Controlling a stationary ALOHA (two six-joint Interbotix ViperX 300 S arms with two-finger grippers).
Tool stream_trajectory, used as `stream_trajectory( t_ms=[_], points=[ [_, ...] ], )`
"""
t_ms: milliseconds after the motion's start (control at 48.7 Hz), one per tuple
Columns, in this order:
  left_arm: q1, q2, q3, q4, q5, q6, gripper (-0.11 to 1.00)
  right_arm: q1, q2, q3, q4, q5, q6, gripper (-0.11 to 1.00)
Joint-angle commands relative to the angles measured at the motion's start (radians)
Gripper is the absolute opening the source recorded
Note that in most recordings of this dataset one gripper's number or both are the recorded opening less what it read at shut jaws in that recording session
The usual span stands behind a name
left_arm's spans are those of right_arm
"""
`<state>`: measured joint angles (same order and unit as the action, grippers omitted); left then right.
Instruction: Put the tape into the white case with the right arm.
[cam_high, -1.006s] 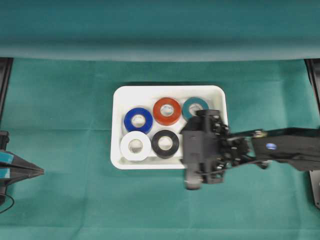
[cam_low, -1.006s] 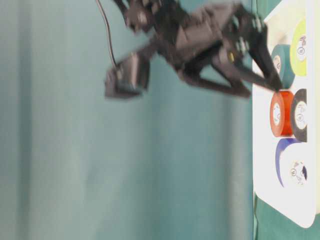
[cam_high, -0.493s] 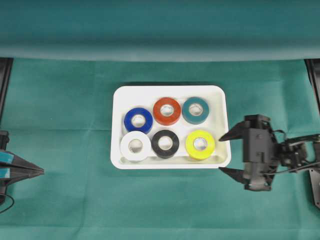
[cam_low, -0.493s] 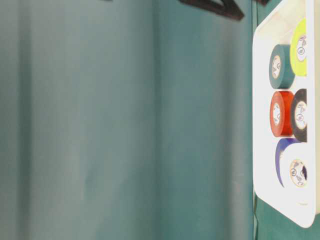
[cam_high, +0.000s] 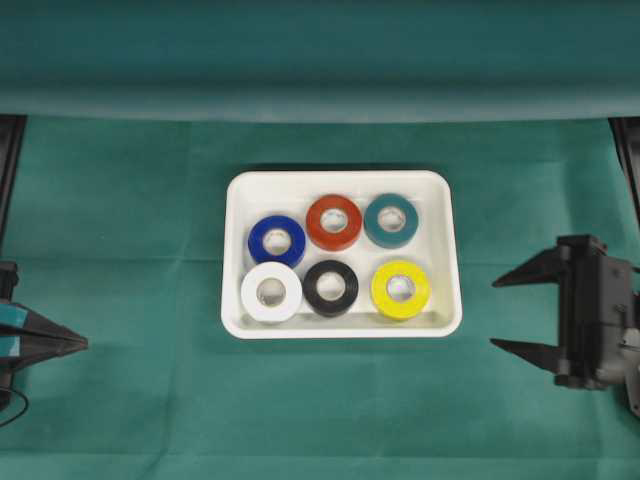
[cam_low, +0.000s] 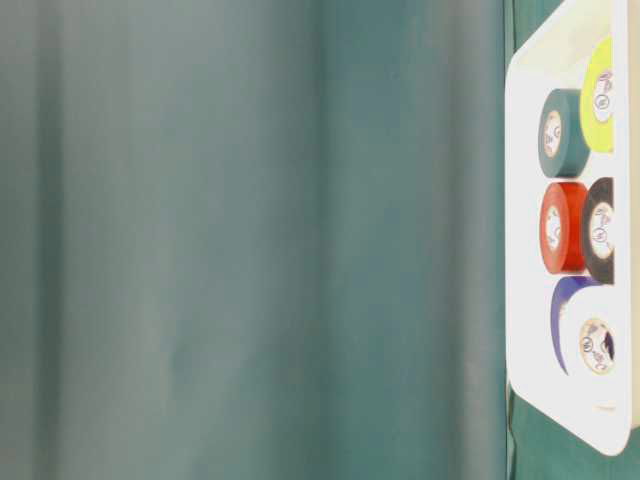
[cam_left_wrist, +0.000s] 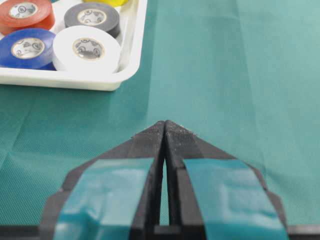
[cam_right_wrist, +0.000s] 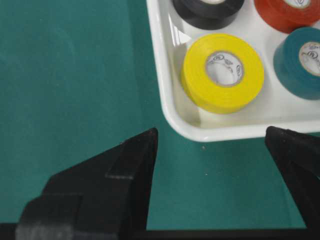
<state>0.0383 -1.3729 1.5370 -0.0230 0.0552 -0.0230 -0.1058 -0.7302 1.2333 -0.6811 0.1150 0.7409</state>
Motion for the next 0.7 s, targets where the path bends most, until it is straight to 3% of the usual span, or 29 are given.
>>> stream_trajectory(
  t_ms=[0,452,678],
  points=[
    [0.002,0.009,-0.014,0.0,-0.008,0.002,0.0,0.0,-0.032,0.015,0.003,-0.044,0.009,0.59],
    [0.002,0.009,-0.014,0.0,-0.008,0.002,0.0,0.002,-0.055,0.038,0.003,-0.084,0.012,0.59],
    [0.002,0.009,-0.017,0.0,-0.008,0.002,0.0,0.055,-0.057,0.055,0.0,-0.167,0.012,0.59]
  ],
)
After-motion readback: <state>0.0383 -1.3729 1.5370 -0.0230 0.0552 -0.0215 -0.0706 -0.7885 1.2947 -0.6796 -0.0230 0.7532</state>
